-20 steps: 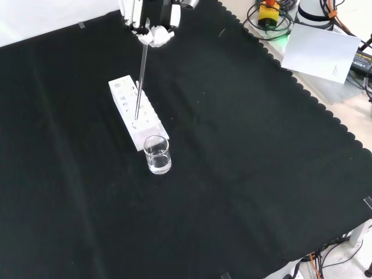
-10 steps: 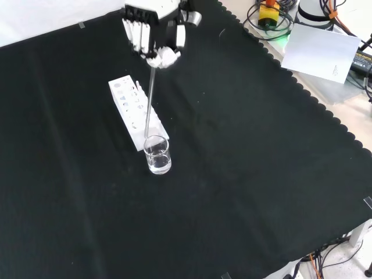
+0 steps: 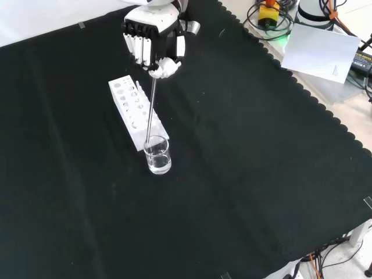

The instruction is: Stir in the beaker to the left of the white test tube rack with the glass rod.

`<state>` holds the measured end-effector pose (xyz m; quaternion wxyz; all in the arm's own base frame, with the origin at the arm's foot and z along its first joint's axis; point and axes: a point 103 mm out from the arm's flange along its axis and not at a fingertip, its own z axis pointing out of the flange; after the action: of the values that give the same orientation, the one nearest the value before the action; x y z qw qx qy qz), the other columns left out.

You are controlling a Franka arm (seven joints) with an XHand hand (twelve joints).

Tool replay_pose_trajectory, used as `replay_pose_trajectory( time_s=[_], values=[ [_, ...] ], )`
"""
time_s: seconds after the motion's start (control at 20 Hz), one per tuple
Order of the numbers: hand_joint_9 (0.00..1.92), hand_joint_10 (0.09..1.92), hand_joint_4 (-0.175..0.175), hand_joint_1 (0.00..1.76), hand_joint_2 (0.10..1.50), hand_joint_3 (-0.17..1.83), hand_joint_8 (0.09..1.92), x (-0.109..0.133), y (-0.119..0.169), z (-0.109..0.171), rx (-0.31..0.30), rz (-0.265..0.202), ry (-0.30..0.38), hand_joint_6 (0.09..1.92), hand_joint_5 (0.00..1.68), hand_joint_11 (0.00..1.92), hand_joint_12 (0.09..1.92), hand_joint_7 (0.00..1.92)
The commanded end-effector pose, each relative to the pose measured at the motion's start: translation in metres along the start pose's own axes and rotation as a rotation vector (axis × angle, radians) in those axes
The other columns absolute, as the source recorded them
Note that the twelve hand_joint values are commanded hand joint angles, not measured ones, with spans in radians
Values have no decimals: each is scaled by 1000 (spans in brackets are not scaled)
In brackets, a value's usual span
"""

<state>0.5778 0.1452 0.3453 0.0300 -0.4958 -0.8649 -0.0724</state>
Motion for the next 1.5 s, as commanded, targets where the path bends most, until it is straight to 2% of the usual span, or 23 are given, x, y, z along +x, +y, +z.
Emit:
replay_pose_trajectory(
  time_s=[0.05, 0.25, 0.4, 0.9, 1.25, 1.5],
  values=[
    [1648, 1021, -175, 1321, 472, 1081, 1238, -3, -5, 2, 7, -2, -5, 706, 1264, 1716, 833, 1214],
    [1649, 1021, -175, 1321, 472, 1081, 1237, 0, -8, 5, 19, -19, -11, 705, 1264, 1716, 833, 1215],
    [1650, 1021, -175, 1321, 472, 1081, 1237, 0, -9, 11, 28, -13, -8, 704, 1265, 1716, 834, 1215],
    [1651, 1021, -175, 1322, 471, 1081, 1236, -10, -3, 44, 77, -21, 17, 702, 1267, 1715, 836, 1215],
    [1651, 1020, -175, 1322, 471, 1081, 1236, -19, -9, 70, 104, -35, 32, 700, 1268, 1715, 837, 1216],
    [1651, 1021, -175, 1322, 470, 1082, 1235, -16, -10, 68, 142, -44, 26, 699, 1269, 1714, 838, 1216]
  ],
)
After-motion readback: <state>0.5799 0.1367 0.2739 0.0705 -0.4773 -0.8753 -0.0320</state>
